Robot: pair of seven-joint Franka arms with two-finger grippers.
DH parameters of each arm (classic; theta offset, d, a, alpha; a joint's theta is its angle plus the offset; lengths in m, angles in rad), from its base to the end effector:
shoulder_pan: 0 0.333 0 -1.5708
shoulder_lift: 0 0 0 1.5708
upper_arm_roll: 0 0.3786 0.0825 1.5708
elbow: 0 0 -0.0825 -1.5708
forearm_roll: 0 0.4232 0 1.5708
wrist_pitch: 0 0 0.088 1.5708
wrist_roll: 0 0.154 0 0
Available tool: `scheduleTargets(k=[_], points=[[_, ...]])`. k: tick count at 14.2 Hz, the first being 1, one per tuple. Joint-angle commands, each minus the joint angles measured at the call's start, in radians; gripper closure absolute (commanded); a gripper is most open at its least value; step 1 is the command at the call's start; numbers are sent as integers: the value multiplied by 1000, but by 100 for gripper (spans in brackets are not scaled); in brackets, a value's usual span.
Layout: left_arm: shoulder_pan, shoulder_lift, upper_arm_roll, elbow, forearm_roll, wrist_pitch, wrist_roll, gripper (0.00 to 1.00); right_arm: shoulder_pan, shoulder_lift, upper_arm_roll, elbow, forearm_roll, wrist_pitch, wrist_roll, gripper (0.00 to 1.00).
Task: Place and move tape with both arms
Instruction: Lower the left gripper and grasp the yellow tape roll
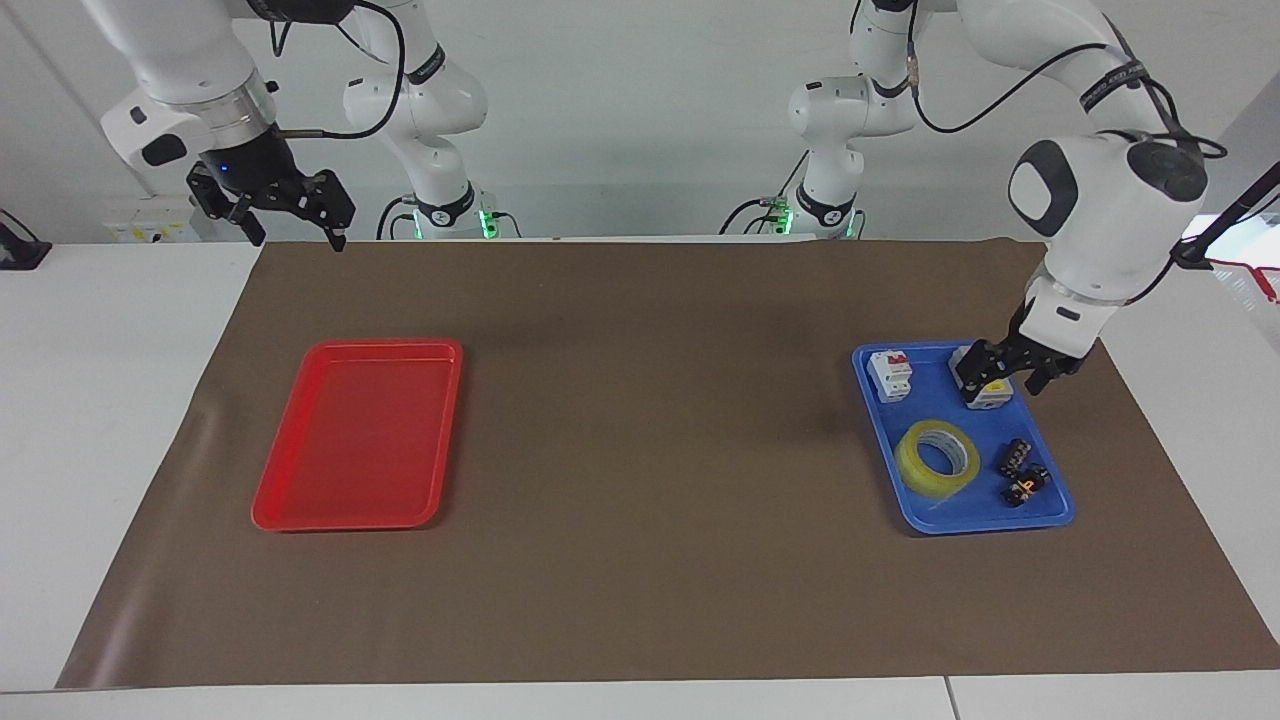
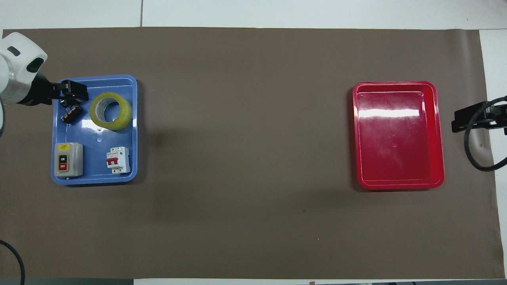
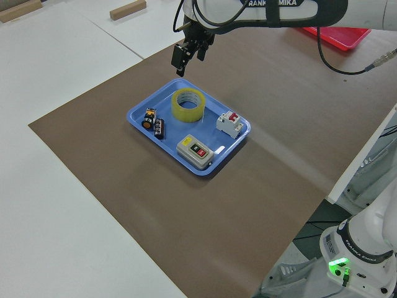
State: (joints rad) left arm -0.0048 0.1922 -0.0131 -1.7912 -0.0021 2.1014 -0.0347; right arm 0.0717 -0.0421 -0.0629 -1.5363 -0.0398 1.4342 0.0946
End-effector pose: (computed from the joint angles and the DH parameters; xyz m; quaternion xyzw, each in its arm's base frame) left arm 0.6795 -0.0119 0.4522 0.9982 0.0091 0.0589 0.0037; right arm 0.5608 -0.0025 0.6704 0.9984 -0.0449 -0.0290 0.0200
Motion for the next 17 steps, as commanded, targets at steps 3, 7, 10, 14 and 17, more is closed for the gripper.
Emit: scheduleTargets(k=[3,7,10,14,17], points=[[22,65,-1,-100,-27,212,19,0,-12,-15,2,-18,6,8,-26,0],[43,113,-1,-108,-27,253,73,0,-12,-15,2,-18,6,14,-26,0],[49,124,-1,-160,-27,337,72,0,-13,-15,2,-18,6,11,-27,0],[45,122,-1,-209,-27,387,68,35,-13,-15,2,-18,6,14,-27,0],[49,121,-2,-205,-27,374,53,100,-13,-15,2,-18,5,12,-26,0]])
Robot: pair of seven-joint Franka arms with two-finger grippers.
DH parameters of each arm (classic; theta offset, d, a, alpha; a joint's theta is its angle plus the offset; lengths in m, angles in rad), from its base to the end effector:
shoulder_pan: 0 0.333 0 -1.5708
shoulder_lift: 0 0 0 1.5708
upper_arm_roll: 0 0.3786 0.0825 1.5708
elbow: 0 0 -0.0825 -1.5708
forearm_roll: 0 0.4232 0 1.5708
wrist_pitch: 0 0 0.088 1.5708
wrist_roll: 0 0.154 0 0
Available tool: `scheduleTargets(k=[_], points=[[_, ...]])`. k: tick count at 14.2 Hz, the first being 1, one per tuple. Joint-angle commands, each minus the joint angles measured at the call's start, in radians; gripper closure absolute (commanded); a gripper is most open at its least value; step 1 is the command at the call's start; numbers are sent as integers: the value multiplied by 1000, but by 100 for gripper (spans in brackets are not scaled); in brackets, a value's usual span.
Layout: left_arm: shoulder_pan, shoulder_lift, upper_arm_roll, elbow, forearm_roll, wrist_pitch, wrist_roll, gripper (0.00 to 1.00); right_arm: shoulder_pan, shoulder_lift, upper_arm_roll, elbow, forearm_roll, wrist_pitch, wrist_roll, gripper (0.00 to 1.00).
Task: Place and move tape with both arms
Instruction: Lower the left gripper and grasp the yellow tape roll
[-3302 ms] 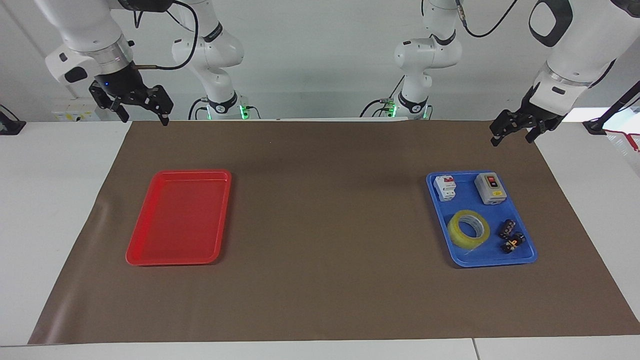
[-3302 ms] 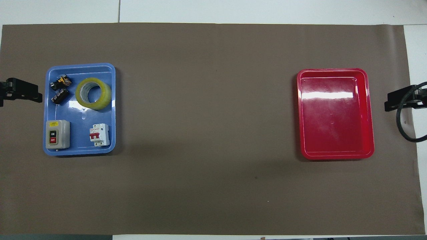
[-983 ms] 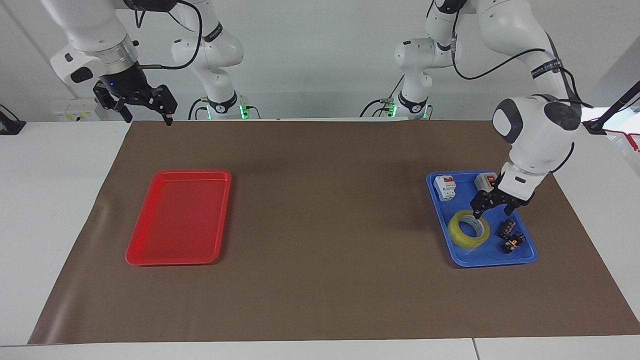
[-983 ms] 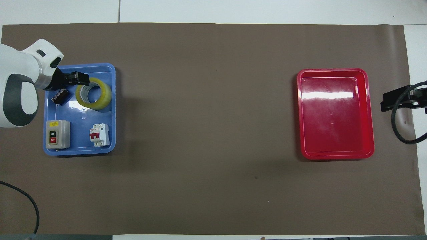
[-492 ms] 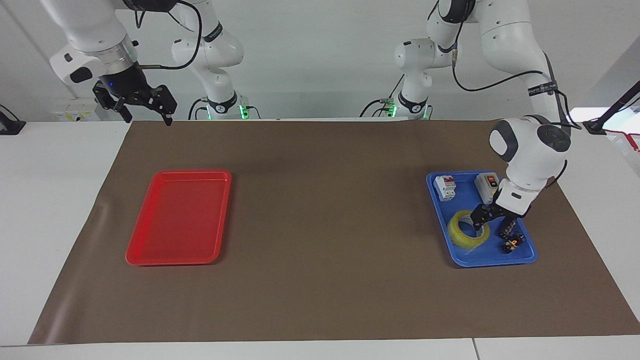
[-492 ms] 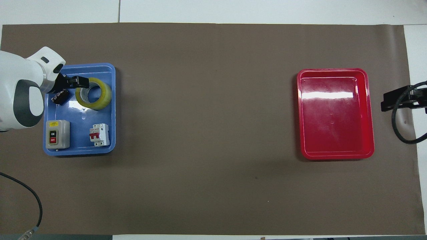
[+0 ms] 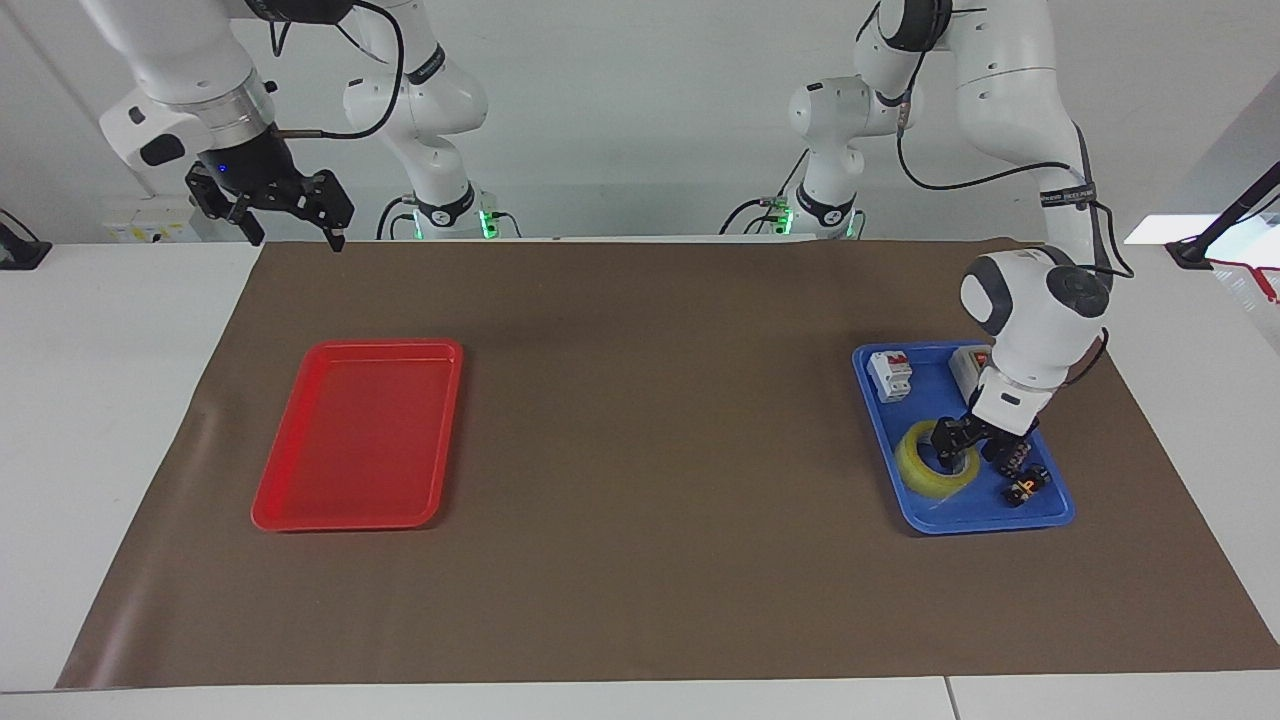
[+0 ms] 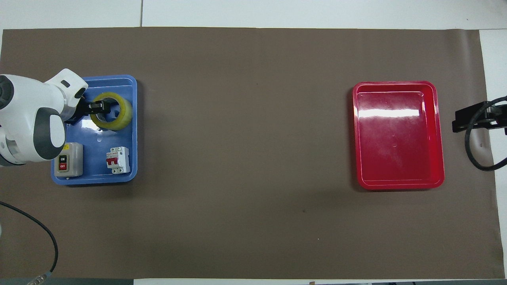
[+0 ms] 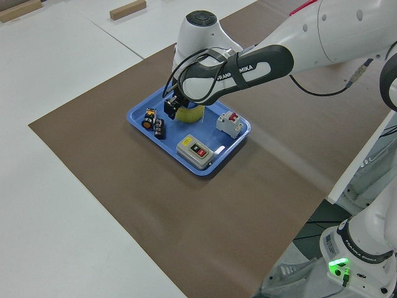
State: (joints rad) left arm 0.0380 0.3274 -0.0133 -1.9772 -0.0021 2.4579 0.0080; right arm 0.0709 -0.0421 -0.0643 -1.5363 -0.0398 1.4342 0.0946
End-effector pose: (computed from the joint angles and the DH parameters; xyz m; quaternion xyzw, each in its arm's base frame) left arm 0.6797 0.0171 0.3041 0.9970 0.0096 0.0766 0.0016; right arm 0.5608 -0.0037 0.6704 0.9983 -0.0460 -0.0291 0.0199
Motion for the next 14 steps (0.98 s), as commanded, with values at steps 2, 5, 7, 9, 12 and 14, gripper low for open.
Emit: scheduleTargets(k=[2,5,7,9,12,14], points=[[7,-22,-2,-15,-27,12,6,100,-13,-15,3,-18,5,14,-26,0],[-1,-45,-1,17,-27,-57,4,100,-13,-15,3,-18,6,14,-27,0],[-7,-67,-1,69,-27,-147,-8,100,-13,-15,3,-18,5,14,-27,0],[-15,-77,-10,135,-27,-246,-54,100,-13,-15,3,-18,5,14,-27,0],[-96,-110,-8,147,-24,-281,-172,100,-13,-15,3,-18,6,14,-27,0],[-191,-113,-8,146,-15,-277,-302,100,-13,-15,3,-18,5,14,-27,0]])
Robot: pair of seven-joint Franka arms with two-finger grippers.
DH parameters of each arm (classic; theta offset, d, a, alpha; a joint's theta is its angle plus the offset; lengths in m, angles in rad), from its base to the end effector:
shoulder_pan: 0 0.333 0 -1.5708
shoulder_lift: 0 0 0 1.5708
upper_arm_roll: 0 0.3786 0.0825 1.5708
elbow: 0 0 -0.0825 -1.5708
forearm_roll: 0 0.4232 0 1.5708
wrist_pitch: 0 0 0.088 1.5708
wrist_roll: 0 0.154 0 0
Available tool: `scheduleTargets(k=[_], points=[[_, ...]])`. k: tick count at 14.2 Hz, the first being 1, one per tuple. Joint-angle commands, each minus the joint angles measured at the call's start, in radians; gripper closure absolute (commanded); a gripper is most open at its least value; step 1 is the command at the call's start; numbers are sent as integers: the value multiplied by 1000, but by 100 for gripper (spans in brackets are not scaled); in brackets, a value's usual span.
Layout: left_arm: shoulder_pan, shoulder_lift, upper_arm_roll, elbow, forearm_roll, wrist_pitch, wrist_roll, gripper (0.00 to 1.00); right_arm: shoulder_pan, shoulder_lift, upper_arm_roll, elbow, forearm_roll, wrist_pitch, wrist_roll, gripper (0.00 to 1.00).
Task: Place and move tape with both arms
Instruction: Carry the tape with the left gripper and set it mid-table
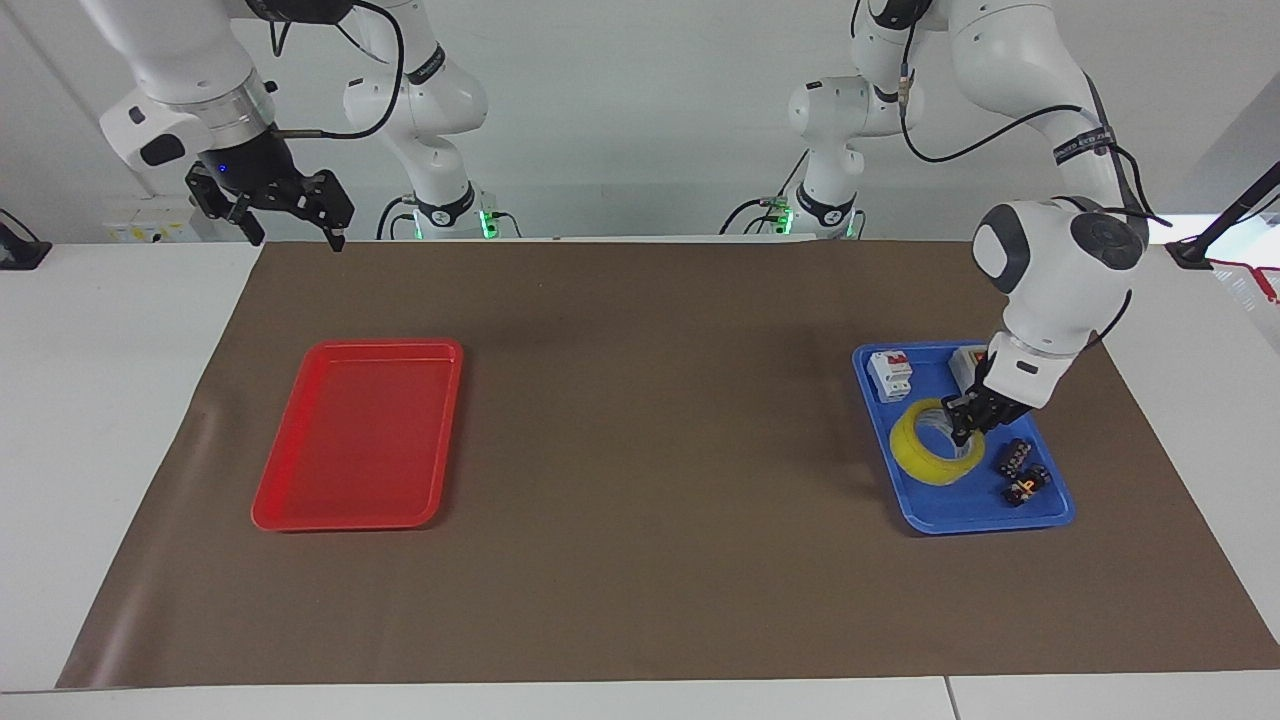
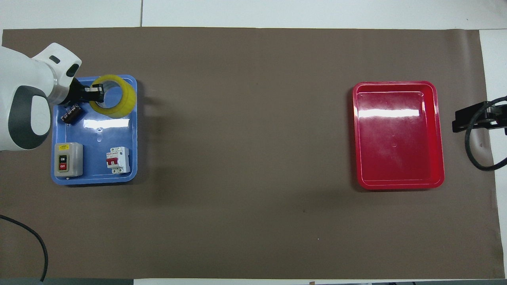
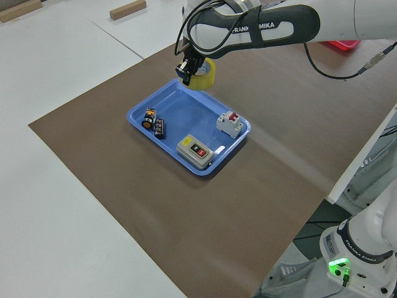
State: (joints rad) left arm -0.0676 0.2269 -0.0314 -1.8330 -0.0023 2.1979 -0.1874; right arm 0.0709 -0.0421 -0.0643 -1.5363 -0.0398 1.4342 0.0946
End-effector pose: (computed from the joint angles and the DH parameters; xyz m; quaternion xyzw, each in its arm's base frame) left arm 0.6830 -0.0669 0.4170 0.9966 0.0453 0.0677 0.0143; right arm 0.5608 -0.0037 0.6704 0.9983 -0.0460 -0.0291 0.0199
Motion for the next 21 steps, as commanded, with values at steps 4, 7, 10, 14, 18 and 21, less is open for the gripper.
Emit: scheduleTargets(k=[4,7,10,14,18,21], points=[[-286,0,10,-8,71,-6,-436,100,-13,-15,3,-18,6,14,-27,0],[-418,23,10,-8,116,8,-645,100,-13,-15,3,-18,6,14,-27,0],[-532,87,10,14,143,32,-753,100,-13,-15,3,-18,5,14,-27,0],[-603,169,8,35,220,103,-836,100,-13,-15,3,-18,6,14,-27,0],[-638,187,7,25,222,118,-833,100,-13,-15,3,-18,6,12,-27,0],[-635,187,5,14,219,129,-836,100,-11,-15,3,-18,5,12,-27,0]])
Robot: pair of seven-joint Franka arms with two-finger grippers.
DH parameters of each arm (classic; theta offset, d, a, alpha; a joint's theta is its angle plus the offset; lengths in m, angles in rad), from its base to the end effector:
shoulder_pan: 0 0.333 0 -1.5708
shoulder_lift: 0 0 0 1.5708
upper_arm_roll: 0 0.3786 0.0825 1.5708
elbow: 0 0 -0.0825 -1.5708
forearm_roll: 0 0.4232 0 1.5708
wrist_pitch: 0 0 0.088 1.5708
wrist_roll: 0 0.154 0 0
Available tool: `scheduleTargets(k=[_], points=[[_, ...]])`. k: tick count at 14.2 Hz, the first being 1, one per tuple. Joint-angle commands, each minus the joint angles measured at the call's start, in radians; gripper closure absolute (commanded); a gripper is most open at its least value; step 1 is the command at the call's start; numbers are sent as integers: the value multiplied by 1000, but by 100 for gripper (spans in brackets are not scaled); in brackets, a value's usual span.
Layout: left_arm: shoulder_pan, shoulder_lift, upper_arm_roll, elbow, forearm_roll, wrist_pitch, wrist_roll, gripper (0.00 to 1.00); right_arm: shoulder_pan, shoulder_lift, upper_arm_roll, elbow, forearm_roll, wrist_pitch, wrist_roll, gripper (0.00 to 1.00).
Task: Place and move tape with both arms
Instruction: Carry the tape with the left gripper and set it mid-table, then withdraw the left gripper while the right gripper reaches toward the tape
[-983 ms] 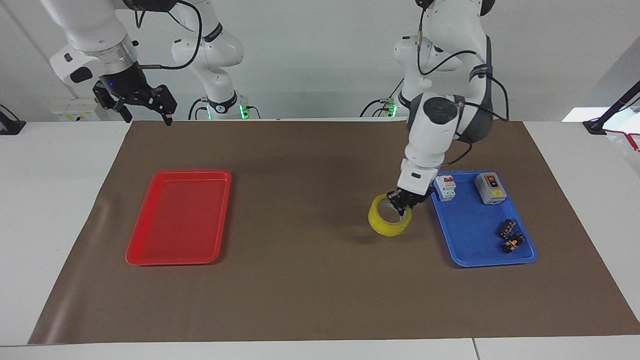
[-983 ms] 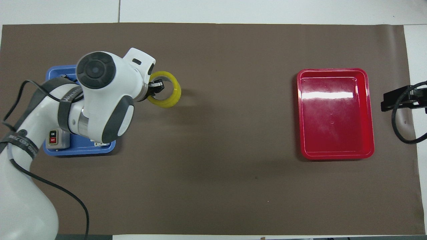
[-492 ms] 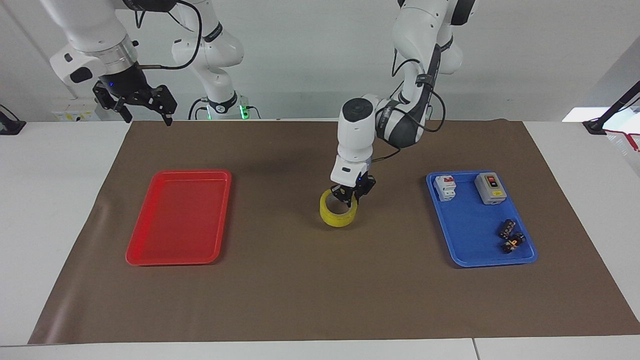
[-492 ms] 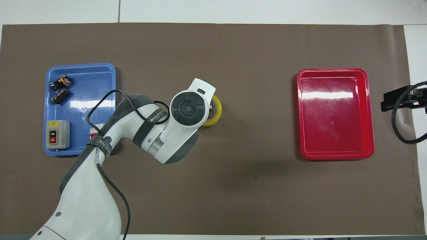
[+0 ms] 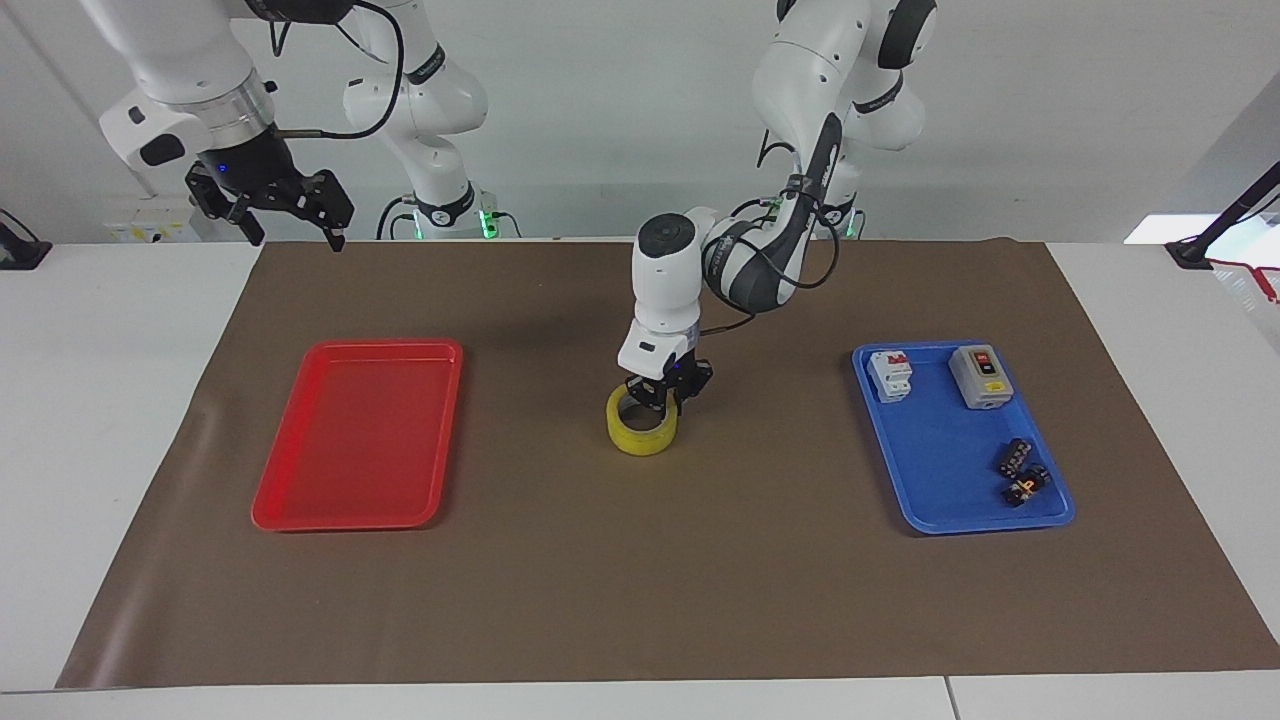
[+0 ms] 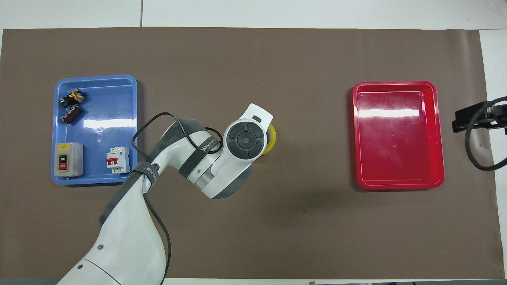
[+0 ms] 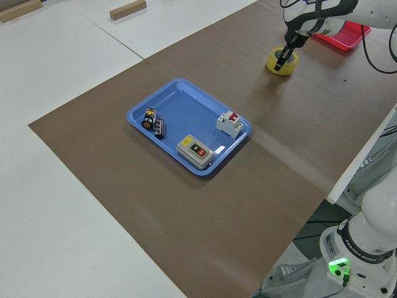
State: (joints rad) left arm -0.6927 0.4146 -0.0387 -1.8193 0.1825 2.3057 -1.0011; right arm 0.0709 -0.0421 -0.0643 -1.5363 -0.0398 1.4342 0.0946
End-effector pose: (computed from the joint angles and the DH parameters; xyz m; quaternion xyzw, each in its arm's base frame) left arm 0.5376 -0.4665 0.3043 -0.9944 -0.0777 -0.0708 0.0126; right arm 0.5608 -0.0037 0.6704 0.9983 -0.0460 -0.0291 0.0199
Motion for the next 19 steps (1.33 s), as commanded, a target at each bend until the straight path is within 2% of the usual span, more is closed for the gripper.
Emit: scheduleTargets(k=[1,2,3,6,9,13,17,19], points=[[-10,0,13,0,31,21,-24,74,-10,-15,3,-18,5,11,-27,0],[-10,0,14,1,31,18,-22,20,-8,-15,3,-18,5,11,-26,0],[-10,-6,14,0,31,6,-21,0,-8,-15,3,-18,5,11,-26,0],[25,-63,25,-3,31,-43,-1,0,-6,-15,3,-18,5,12,-26,0],[125,-143,20,-21,29,-94,109,0,4,-1,6,-31,15,75,-27,0],[290,-233,17,-25,-15,-202,333,0,116,27,12,-67,23,175,-15,0],[467,-315,19,-15,-178,-285,641,0,236,178,14,-38,23,325,167,0],[534,-352,19,-9,-216,-345,748,0,280,237,14,-31,23,394,243,0]])
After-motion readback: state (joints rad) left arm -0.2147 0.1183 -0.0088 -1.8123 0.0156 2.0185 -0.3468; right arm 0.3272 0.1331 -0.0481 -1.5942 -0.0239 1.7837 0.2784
